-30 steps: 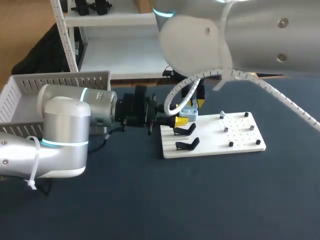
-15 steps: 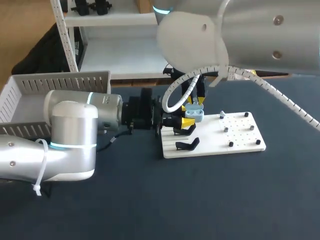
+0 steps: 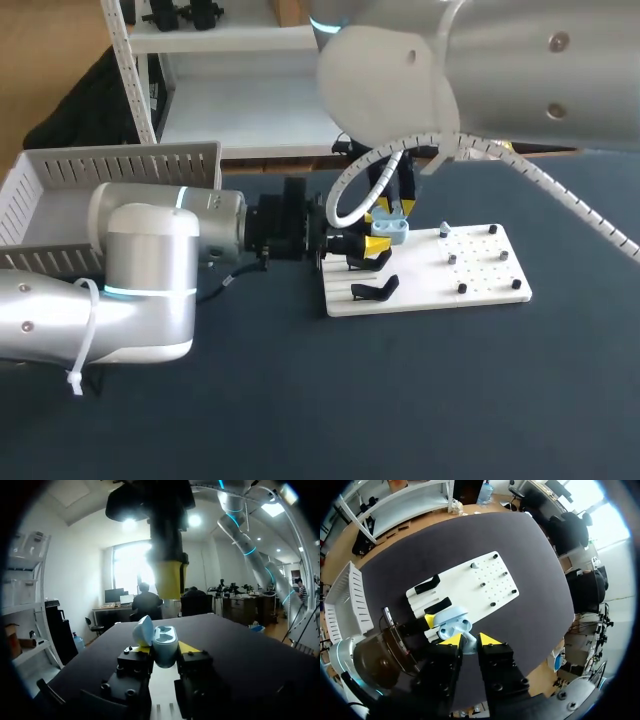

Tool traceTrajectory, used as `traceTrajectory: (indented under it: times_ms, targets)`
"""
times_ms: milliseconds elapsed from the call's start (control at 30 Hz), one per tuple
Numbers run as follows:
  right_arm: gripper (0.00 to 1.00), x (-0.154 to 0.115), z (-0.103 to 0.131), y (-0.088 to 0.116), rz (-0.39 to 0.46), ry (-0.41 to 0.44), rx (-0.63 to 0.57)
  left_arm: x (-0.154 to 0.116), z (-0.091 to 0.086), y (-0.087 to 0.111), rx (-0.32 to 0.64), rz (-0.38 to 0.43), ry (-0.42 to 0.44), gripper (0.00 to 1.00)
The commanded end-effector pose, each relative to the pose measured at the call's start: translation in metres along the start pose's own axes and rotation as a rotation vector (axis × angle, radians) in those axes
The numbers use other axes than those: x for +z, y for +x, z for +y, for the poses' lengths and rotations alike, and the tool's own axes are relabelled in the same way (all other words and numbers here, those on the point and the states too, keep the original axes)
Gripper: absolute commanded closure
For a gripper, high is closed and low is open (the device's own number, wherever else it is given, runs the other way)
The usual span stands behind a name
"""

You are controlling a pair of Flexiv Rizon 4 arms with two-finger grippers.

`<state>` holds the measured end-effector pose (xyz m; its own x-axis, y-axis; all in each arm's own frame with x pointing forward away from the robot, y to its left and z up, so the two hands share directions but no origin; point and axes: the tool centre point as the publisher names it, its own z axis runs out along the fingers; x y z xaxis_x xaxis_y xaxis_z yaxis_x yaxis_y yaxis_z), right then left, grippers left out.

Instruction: Pick up each earbud case from the left stands, insert the matching earbuds, close the lid, and place the case in the box.

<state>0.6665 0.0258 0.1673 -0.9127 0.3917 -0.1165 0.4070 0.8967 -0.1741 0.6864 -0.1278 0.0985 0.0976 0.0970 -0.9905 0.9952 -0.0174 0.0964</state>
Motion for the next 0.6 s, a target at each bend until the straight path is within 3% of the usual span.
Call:
traceTrajectory:
  times_ms: [33,600]
  targets:
    - [1.0,0.005,0.0,0.003,-0.001,0.005,0.006,0.001,-0.002,0.0,0.002,-0.001,-0.008,1.0]
    - [1.0,0.016,0.003,0.001,0.019,0.019,0.013,0.001,-0.002,0.0,0.002,-0.001,-0.008,1.0]
